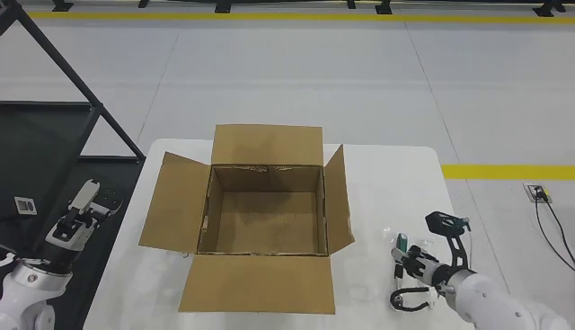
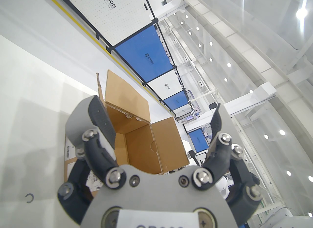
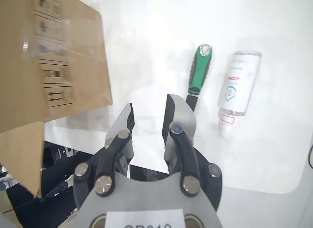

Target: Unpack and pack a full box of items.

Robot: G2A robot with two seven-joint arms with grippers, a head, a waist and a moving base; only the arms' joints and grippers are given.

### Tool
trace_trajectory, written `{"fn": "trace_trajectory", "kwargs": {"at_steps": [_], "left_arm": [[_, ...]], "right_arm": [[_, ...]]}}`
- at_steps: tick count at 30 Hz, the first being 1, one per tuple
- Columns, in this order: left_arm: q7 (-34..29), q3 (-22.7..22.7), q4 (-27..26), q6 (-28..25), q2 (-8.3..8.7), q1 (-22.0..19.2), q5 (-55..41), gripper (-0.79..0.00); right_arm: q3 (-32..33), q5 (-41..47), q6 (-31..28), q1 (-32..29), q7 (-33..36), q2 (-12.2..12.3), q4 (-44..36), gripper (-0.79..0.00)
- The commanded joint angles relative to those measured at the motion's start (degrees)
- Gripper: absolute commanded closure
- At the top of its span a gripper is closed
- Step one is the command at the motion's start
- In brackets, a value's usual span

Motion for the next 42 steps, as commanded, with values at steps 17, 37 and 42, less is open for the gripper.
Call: {"fn": "trace_trajectory", "kwargs": {"at_steps": [17, 37, 42], "left_arm": [[0.00, 0.00, 0.00, 0.00, 0.00, 0.00, 0.00, -0.785], [3.36, -3.26, 1.62, 0.65, 0.15, -0.53, -0.09, -0.785], [3.81, -2.71, 1.37, 0.49, 0.09, -0.34, 0.26, -0.785]], "right_arm": [[0.14, 9.63, -3.84, -0.89, -2.87, 0.28, 0.15, -0.785], [-1.96, 45.86, -11.09, 4.51, -8.94, 0.96, 9.56, -0.785], [-3.90, 42.59, -11.46, 5.45, -9.11, 1.62, 9.11, -0.785]]}}
